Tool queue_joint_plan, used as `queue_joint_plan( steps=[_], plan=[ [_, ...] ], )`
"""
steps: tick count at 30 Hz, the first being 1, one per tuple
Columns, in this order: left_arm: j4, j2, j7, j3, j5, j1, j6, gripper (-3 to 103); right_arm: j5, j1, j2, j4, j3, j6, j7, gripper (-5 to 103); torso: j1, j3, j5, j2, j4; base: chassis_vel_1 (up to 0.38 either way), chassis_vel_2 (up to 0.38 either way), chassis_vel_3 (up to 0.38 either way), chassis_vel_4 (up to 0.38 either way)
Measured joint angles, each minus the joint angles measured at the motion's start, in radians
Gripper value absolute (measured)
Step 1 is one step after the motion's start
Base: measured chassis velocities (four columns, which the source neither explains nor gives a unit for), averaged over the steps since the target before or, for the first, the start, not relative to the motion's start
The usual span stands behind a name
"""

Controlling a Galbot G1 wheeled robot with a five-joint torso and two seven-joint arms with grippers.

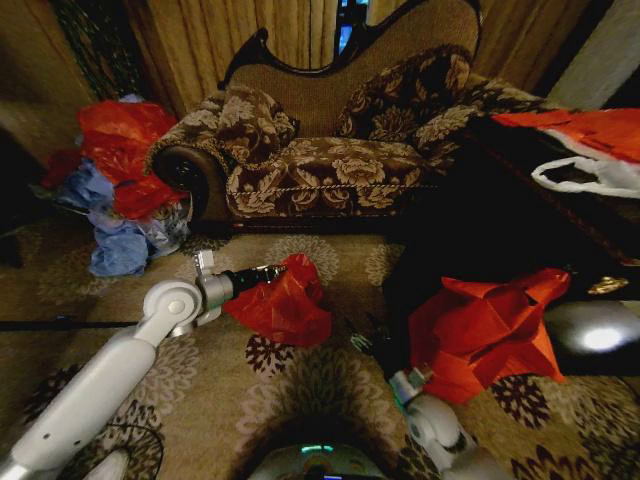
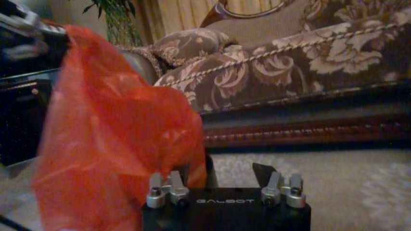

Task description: Place a garbage bag over the trash bin.

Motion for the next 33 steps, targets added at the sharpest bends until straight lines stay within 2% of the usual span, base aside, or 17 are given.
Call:
queue_joint_plan(
  steps=[1,3,6,7,9,10,14,16,22,25,33],
  plan=[
    [-0.003,0.008,0.000,0.001,-0.012,-0.006,0.000,0,0.006,0.033,0.002,-0.013,-0.015,-0.002,0.005,61,0.000,0.000,0.0000,0.000,0.0001,0.000,0.000,0.000,0.000],
    [-0.006,0.017,0.000,0.001,-0.025,-0.013,0.000,0,0.014,0.062,0.002,-0.018,-0.032,-0.008,0.012,61,0.000,0.000,-0.0002,0.000,0.0002,0.000,0.000,0.000,0.000],
    [-0.008,0.044,0.003,0.005,-0.050,-0.038,0.000,0,0.042,0.116,-0.005,0.012,-0.084,-0.031,0.038,48,0.000,0.000,-0.0002,0.000,0.0002,0.000,0.000,0.000,0.000],
    [-0.008,0.044,0.003,0.005,-0.050,-0.038,0.000,0,0.042,0.116,-0.005,0.012,-0.084,-0.031,0.038,48,0.000,0.000,-0.0002,0.000,0.0002,0.000,0.000,0.000,0.000],
    [-0.001,0.053,0.005,0.013,-0.060,-0.066,-0.002,0,0.059,0.139,-0.015,0.065,-0.135,-0.054,0.052,40,0.000,0.000,-0.0003,0.000,0.0000,0.000,0.000,0.000,0.000],
    [-0.001,0.053,0.005,0.013,-0.060,-0.066,-0.002,0,0.059,0.139,-0.015,0.065,-0.135,-0.054,0.052,40,0.000,0.000,-0.0003,0.000,0.0000,0.000,0.000,0.000,0.000],
    [0.020,0.035,-0.017,0.040,-0.067,-0.119,-0.016,0,0.057,0.160,-0.003,0.101,-0.217,-0.065,0.066,25,0.000,0.000,-0.0003,0.000,0.0000,0.000,0.000,0.000,0.000],
    [0.022,0.029,-0.026,0.044,-0.074,-0.130,-0.018,0,0.054,0.161,0.000,0.103,-0.231,-0.066,0.066,25,0.000,0.000,-0.0002,0.000,0.0000,0.000,0.000,0.000,0.000],
    [0.022,0.018,-0.065,0.060,-0.100,-0.155,-0.030,0,0.048,0.177,0.008,0.112,-0.292,-0.069,0.065,4,0.000,0.000,-0.0002,0.000,-0.0001,0.000,0.000,0.000,0.000],
    [0.012,0.011,-0.084,0.060,-0.114,-0.156,-0.033,0,0.060,0.205,0.015,0.104,-0.323,-0.071,0.065,1,0.000,0.000,-0.0002,0.000,-0.0001,0.000,0.000,0.000,0.000],
    [-0.049,0.016,-0.114,0.035,-0.138,-0.097,-0.035,0,0.044,0.329,0.068,0.006,-0.371,-0.080,0.101,0,0.000,0.000,-0.0002,0.000,0.0002,0.000,0.000,0.000,0.000]
  ],
)
